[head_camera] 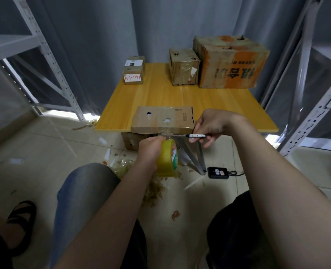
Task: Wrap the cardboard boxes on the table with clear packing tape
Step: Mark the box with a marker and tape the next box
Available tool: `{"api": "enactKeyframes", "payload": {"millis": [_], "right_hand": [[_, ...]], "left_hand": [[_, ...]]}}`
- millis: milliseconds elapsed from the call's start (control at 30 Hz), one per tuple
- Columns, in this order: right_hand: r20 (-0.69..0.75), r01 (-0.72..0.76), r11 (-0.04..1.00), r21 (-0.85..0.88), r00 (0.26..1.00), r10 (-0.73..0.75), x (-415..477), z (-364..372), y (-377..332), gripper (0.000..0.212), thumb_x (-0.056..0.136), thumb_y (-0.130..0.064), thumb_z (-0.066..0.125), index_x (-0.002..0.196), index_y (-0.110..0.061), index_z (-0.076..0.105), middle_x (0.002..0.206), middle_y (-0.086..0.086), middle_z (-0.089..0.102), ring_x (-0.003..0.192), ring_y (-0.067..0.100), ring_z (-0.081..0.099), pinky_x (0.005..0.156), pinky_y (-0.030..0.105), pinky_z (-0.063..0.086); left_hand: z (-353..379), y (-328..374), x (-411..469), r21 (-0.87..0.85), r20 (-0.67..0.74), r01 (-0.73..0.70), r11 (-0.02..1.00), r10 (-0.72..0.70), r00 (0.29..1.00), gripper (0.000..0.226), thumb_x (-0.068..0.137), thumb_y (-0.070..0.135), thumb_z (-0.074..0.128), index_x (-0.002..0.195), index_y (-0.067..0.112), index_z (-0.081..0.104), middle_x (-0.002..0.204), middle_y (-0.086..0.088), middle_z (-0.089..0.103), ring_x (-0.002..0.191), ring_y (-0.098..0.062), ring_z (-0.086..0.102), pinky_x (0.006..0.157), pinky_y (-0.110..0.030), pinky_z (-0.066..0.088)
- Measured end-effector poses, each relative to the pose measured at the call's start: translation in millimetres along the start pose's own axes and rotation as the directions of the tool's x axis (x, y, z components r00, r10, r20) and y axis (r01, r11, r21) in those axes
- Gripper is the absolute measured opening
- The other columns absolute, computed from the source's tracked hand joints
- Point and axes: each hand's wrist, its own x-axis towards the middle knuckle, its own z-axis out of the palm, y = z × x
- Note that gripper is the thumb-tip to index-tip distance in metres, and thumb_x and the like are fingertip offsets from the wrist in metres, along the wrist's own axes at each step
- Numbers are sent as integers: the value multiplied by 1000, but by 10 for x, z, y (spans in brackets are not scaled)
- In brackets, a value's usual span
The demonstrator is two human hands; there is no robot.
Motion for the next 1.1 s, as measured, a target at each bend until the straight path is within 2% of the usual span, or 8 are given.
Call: {"api": "enactKeyframes", "payload": {"millis": [167, 367, 567, 700, 800, 900, 1000, 1100], "right_hand": [[14, 18, 1000, 24, 1000, -18, 39, 98, -33, 30, 77, -15, 90, 96, 5, 77, 73, 12, 67, 51, 11, 54, 66, 30, 64], [6, 43, 999, -7, 999, -43, 92, 132, -48, 36, 77, -14, 91, 101, 8, 76, 68, 10, 67, 51, 12, 54, 75, 38, 66], [102, -14, 996, -86, 995, 23, -74, 23, -71, 31, 78, -14, 89, 98, 7, 76, 77, 18, 68, 51, 14, 53, 65, 32, 63], [114, -28, 995, -91, 993, 39, -105, 2, -103, 38, 81, -16, 88, 106, 9, 75, 74, 16, 67, 48, 13, 52, 62, 30, 63], [136, -33, 997, -72, 990, 42, -128, -20, -76, 38, 81, -16, 87, 109, 7, 75, 76, 14, 68, 52, 13, 55, 67, 33, 64], [154, 120, 988, 98, 979, -134, -135, -58, -45, 30, 81, -14, 84, 105, 2, 76, 84, 15, 72, 57, 12, 62, 74, 35, 66], [-139, 366, 852, 374, 930, -339, -74, -33, -25, 15, 88, -11, 78, 98, -1, 75, 86, 14, 74, 58, 14, 63, 70, 35, 66], [-581, 368, 869, 330, 805, -120, 158, -59, 121, 18, 86, -27, 84, 88, -15, 71, 92, 11, 73, 60, 18, 65, 61, 36, 62]], "left_hand": [[53, -12, -41, 15, 35, -16, 1000, 16, 999, 15, 94, 22, 74, 81, 20, 69, 83, -5, 67, 87, -29, 67, 88, -40, 57], [134, -53, -88, 47, 97, -26, 999, 21, 995, 7, 93, 21, 75, 91, 14, 73, 79, -3, 69, 77, -24, 65, 72, -32, 53], [92, -149, -53, 86, 89, 6, 996, -13, 996, 8, 96, 24, 72, 99, 16, 71, 99, -10, 68, 102, -35, 67, 99, -47, 55], [92, -160, 7, 83, 103, 12, 996, -21, 995, 7, 94, 19, 73, 91, 14, 69, 96, -13, 70, 93, -32, 67, 96, -45, 56], [78, -166, 60, 85, 112, 7, 996, -16, 994, 5, 96, 17, 72, 95, 15, 67, 80, -4, 61, 73, -21, 59, 79, -35, 51], [69, -222, 93, 87, 135, -9, 996, -3, 991, 10, 96, 11, 70, 96, 1, 73, 63, -5, 69, 54, -19, 65, 52, -25, 53], [95, -181, 54, 138, 192, 0, 990, -27, 981, 19, 100, 10, 66, 112, -2, 72, 57, -8, 71, 45, -18, 67, 42, -23, 51], [86, -71, 4, 248, 258, 5, 969, -71, 964, 16, 102, 19, 64, 112, 8, 70, 58, -3, 72, 47, -16, 69, 39, -23, 49]]}}
